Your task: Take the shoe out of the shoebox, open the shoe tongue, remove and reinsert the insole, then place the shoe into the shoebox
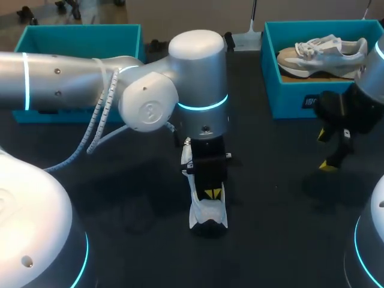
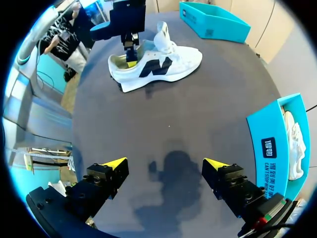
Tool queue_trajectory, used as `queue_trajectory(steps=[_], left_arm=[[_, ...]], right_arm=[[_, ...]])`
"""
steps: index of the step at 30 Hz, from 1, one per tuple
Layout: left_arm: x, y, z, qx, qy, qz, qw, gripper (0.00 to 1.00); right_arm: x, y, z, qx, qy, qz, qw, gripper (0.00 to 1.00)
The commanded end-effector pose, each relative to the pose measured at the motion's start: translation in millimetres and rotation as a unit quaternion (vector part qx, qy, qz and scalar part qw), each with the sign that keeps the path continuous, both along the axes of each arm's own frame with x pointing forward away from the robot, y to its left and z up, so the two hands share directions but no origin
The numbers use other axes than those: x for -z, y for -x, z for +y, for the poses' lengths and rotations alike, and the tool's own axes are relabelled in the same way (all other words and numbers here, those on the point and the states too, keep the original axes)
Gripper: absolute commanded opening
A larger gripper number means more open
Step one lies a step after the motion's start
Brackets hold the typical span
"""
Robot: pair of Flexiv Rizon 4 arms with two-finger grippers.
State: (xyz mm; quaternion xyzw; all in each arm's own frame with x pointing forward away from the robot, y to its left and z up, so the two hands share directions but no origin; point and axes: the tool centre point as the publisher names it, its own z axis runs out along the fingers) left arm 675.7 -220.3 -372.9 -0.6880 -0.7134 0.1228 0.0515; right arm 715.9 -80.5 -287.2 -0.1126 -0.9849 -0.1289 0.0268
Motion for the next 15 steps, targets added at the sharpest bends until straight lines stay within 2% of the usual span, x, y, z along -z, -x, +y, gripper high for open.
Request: queue_trajectory(steps=[1,4,8,15], left_arm=[[0.0,0.6,1.3,0.0,0.001,-0.001,1.0,0.0],[0.0,0.6,1.3,0.0,0.001,-0.001,1.0,0.0],[9.0,-5.2,-16.4,0.01,-0.014,-0.003,1.0,0.0],[36.0,2.5,-23.2,0.017,-0.021,-0.008,1.0,0.0]], right_arm=[[0.5,0.9,-0.2,0.0,0.001,-0.001,1.0,1.0],[0.5,0.9,-0.2,0.0,0.001,-0.001,1.0,1.0],[0.5,0.9,-0.2,0.0,0.001,-0.001,1.0,1.0],[0.5,0.9,-0.2,0.0,0.001,-0.001,1.0,1.0]])
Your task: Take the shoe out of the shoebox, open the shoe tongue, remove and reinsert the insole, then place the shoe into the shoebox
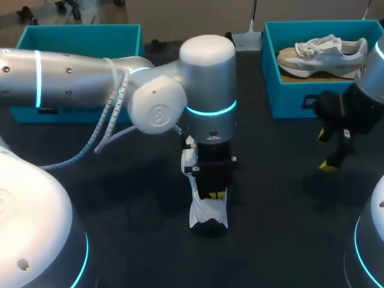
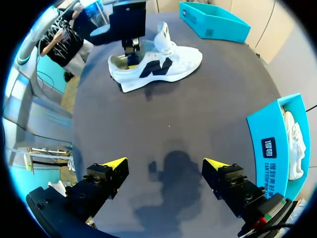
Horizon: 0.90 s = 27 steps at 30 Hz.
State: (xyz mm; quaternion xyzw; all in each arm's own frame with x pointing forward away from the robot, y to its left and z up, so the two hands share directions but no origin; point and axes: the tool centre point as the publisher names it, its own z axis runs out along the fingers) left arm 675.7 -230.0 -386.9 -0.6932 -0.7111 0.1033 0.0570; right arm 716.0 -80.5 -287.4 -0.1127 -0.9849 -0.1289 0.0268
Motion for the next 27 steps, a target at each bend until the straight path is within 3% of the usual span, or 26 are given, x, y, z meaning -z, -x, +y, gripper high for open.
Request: queue_trajectory(steps=[1,4,13,18,21,27], left_arm=[[26.5,5.0,-14.6,0.014,-0.01,-0.002,1.0,0.0],[37.5,7.9,-14.0,0.025,-0.017,-0.013,0.999,0.0],[50.7,-11.5,20.1,0.004,-0.03,-0.061,0.998,0.0],[58.7,-28.8,27.3,-0.015,-0.03,-0.097,0.995,0.0],[55.2,-36.5,25.4,-0.023,-0.017,-0.103,0.994,0.0],[22.3,-31.9,16.2,-0.007,0.021,-0.112,0.993,0.0]], right_arm=[[0.4,1.0,-0.2,0.0,0.001,-0.001,1.0,1.0],[0.4,1.0,-0.2,0.0,0.001,-0.001,1.0,1.0],[0.4,1.0,-0.2,0.0,0.001,-0.001,1.0,1.0],[0.4,1.0,-0.2,0.0,0.001,-0.001,1.0,1.0],[0.4,1.0,-0.2,0.0,0.001,-0.001,1.0,1.0],[0.4,1.0,-0.2,0.0,0.001,-0.001,1.0,1.0]])
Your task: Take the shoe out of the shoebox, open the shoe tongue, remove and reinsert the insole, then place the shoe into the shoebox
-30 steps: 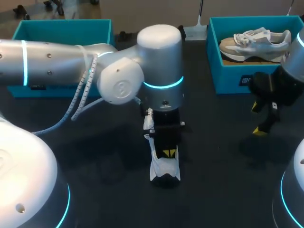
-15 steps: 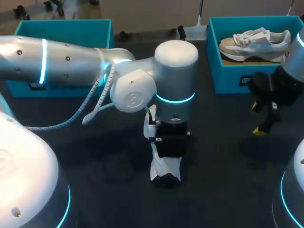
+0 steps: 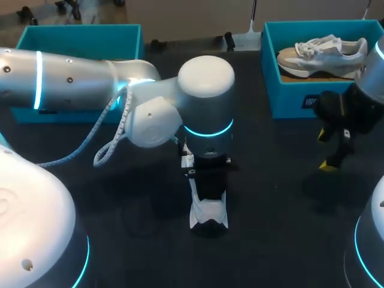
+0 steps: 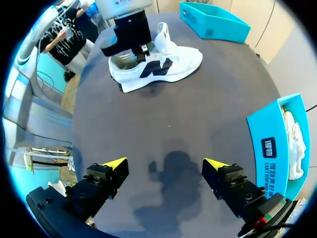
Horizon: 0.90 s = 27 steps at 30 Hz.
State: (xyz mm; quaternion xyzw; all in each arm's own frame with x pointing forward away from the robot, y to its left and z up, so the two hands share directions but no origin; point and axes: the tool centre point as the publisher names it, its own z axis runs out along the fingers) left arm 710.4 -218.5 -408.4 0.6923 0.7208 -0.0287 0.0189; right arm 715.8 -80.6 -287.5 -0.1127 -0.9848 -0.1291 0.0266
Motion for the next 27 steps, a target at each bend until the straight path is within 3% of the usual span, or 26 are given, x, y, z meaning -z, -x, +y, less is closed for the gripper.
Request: queue_trajectory(steps=[1,7,19,27], left_arm=[[-4.0,5.0,2.9,0.011,0.032,-0.001,0.999,0.0],[-21.9,18.6,-6.9,0.035,0.051,0.015,0.998,0.0],[-39.3,43.4,-15.3,0.061,0.01,0.102,0.993,0.0],[-20.1,62.5,-15.1,0.067,-0.011,0.106,0.992,0.0]], right_arm=[[0.3,0.8,-0.1,0.0,0.001,-0.001,1.0,1.0],[0.3,0.8,-0.1,0.0,0.001,-0.001,1.0,1.0],[0.3,0.8,-0.1,0.0,0.001,-0.001,1.0,1.0],[0.3,0.8,-0.1,0.0,0.001,-0.001,1.0,1.0]])
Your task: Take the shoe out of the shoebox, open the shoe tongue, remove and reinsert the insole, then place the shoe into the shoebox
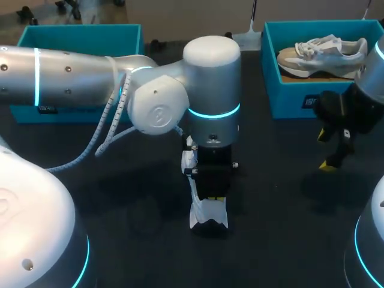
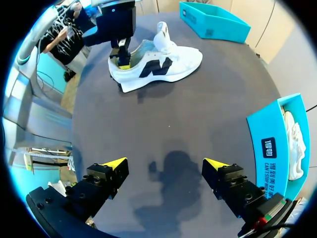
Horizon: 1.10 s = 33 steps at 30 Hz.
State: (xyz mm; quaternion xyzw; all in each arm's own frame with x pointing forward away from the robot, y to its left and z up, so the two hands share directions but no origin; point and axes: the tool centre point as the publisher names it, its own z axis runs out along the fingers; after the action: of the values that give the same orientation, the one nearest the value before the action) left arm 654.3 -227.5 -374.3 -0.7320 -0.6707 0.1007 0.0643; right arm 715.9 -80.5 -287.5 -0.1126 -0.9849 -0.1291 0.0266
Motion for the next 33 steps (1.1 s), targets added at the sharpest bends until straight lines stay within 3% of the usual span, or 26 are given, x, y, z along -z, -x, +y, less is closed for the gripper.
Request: queue_trajectory(steps=[1,14,20,26,33], left_arm=[[17.4,7.1,-4.6,-0.008,-0.009,-0.004,1.0,0.0],[42.6,2.5,15.6,-0.037,0.007,-0.037,0.999,0.0],[46.0,-19.3,17.1,-0.054,-0.005,-0.079,0.995,0.0],[34.7,-37.0,11.8,-0.063,0.005,-0.1,0.993,0.0],[13.2,-28.3,6.8,-0.049,0.018,-0.096,0.994,0.0]], right_arm=[[0.3,0.8,-0.2,0.0,0.001,-0.001,1.0,1.0],[0.3,0.8,-0.2,0.0,0.001,-0.001,1.0,1.0],[0.3,0.8,-0.2,0.0,0.001,-0.001,1.0,1.0],[0.3,0.8,-0.2,0.0,0.001,-0.001,1.0,1.0],[0.3,0.8,-0.2,0.0,0.001,-0.001,1.0,1.0]])
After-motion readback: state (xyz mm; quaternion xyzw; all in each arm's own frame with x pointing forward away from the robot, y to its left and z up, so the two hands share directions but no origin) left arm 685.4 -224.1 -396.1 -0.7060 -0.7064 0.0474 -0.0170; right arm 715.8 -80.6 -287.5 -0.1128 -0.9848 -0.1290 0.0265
